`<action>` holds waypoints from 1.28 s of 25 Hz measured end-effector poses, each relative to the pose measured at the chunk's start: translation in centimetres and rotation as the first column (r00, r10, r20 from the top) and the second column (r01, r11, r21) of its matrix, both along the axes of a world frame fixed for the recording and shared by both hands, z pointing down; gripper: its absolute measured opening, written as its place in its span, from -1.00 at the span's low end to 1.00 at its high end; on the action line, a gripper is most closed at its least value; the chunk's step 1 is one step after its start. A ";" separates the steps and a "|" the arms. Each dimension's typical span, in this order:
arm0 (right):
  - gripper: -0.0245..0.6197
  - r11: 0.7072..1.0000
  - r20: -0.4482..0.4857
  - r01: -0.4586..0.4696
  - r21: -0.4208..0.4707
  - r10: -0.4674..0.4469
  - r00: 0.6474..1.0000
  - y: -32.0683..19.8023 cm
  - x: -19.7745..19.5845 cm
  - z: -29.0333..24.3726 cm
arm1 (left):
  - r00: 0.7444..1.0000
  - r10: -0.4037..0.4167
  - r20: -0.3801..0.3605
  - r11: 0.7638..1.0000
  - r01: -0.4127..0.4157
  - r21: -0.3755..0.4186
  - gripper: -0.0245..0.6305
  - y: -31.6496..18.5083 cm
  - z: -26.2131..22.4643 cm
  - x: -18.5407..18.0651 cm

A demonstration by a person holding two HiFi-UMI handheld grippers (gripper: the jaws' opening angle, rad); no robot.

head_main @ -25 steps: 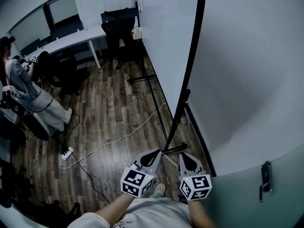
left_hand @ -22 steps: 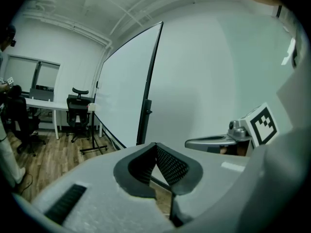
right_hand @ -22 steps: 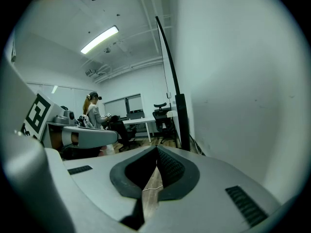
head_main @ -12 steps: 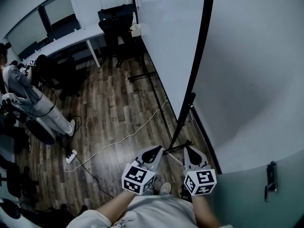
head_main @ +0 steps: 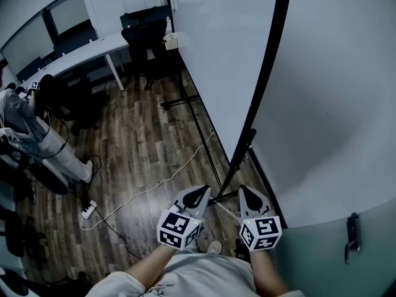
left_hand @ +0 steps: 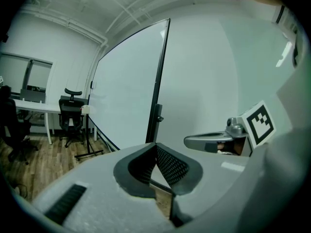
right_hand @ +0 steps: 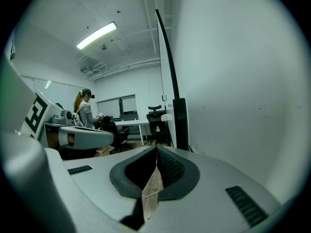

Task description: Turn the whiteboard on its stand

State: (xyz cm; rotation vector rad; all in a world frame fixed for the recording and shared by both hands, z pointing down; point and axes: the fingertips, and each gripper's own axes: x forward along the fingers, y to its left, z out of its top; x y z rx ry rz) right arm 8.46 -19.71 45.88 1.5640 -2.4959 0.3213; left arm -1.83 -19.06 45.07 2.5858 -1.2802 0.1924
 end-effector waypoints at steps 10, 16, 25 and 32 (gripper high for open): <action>-0.90 1.000 -0.010 -0.024 0.003 0.024 1.000 -4.3 0.4 0.2 | 1.000 -0.012 -0.003 1.000 0.012 0.006 -0.89 -3.6 -0.1 -0.5; -0.90 1.000 -0.013 -0.024 -0.005 0.024 1.000 -6.0 0.5 0.5 | 1.000 -0.011 -0.004 1.000 0.011 0.005 -0.89 -5.1 -0.2 -0.2; -0.66 0.999 -0.035 -0.047 -0.002 0.047 0.998 -9.5 0.7 1.6 | 1.000 -0.021 0.006 1.000 0.021 -0.002 -0.89 -6.4 0.5 -0.4; -0.48 0.998 -0.039 -0.060 -0.001 0.060 0.997 -12.1 0.8 2.1 | 0.999 -0.036 0.012 0.999 0.036 -0.014 -0.89 -7.1 0.8 -1.0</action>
